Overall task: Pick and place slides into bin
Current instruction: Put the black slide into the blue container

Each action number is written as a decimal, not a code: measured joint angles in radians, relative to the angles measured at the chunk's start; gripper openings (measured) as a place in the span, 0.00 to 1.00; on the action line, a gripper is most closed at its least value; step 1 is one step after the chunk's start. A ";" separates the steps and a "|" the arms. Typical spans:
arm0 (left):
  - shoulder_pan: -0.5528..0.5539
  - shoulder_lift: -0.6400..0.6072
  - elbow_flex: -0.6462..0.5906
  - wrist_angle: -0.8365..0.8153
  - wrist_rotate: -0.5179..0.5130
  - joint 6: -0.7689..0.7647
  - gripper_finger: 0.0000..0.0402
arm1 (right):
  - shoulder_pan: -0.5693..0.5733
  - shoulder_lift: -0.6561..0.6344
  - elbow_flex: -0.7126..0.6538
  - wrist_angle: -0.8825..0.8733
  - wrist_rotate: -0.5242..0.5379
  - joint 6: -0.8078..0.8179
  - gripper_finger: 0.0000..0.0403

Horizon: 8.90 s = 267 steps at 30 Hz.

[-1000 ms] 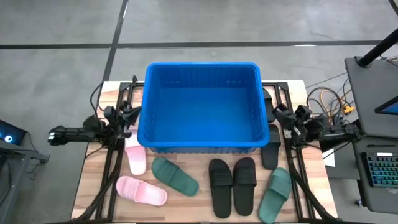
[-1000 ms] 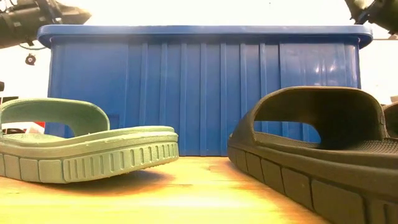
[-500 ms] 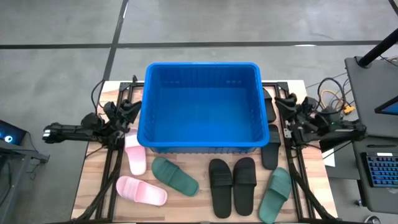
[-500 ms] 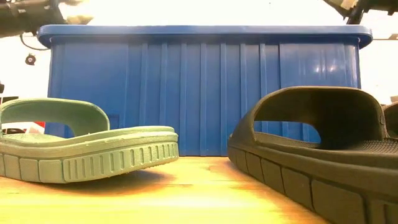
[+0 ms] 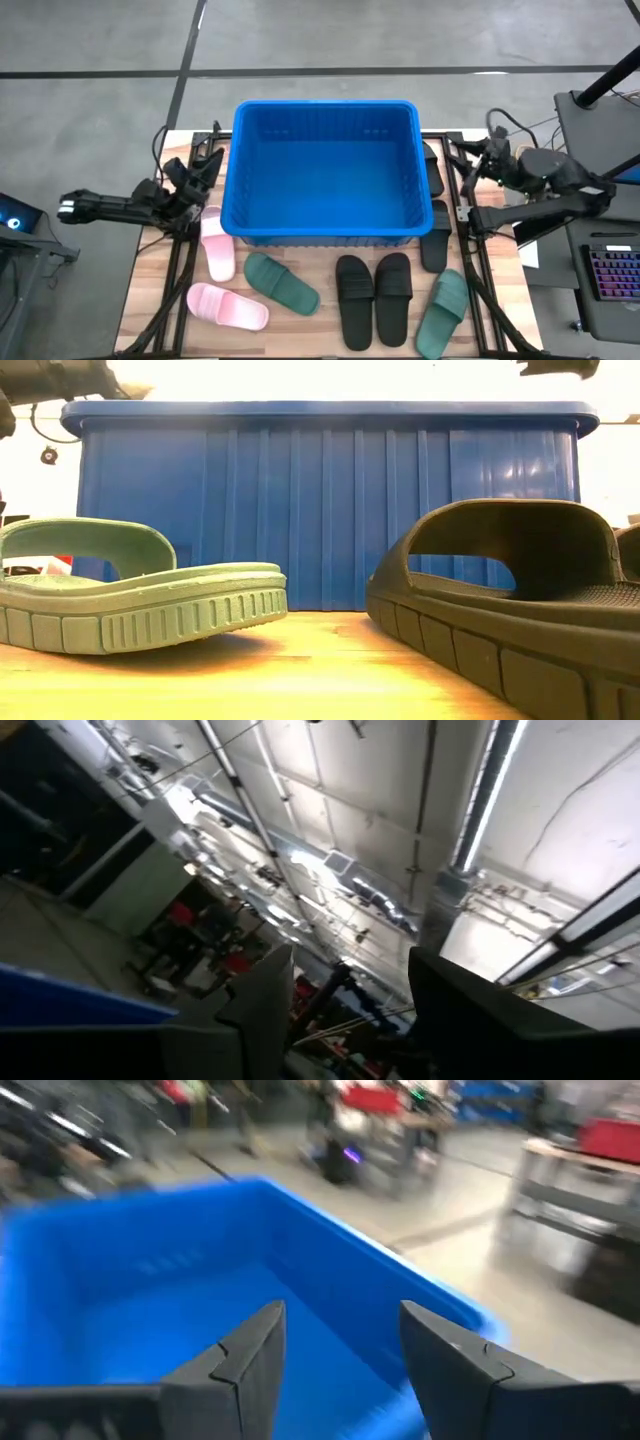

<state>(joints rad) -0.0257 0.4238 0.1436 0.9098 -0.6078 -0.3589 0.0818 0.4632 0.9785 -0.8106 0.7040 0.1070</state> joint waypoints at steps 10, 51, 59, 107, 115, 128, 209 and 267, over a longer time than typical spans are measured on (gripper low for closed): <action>0.000 0.053 0.000 0.000 -0.053 -0.001 0.46 | -0.001 0.090 0.109 -0.331 0.111 0.117 0.39; 0.000 -0.026 -0.005 -0.005 -0.024 -0.002 0.46 | -0.330 0.109 -0.161 -0.163 0.189 1.415 0.47; 0.000 -0.026 -0.008 -0.005 -0.011 -0.003 0.46 | -0.471 0.136 -0.257 -0.030 0.110 1.434 0.48; -0.001 -0.027 -0.020 -0.004 -0.007 -0.028 0.46 | -1.012 0.576 -0.527 0.460 -0.422 1.483 0.48; 0.000 -0.027 -0.019 -0.005 -0.006 -0.028 0.46 | -1.012 0.623 -0.585 0.688 -0.414 1.480 0.47; -0.001 -0.027 -0.020 -0.004 -0.006 -0.029 0.46 | -1.012 0.693 -0.726 1.031 -0.386 1.525 0.41; -0.001 0.116 0.049 -0.011 0.090 -0.027 0.48 | -1.022 0.287 -0.164 0.558 -0.650 0.754 0.02; 0.110 1.023 1.127 -0.736 0.524 0.063 0.65 | -0.505 0.859 0.358 0.585 -0.747 0.232 0.02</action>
<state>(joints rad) 0.0841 1.4465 1.2705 0.1738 -0.0841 -0.2963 -0.4229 1.3225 1.3362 -0.2260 -0.0425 0.3393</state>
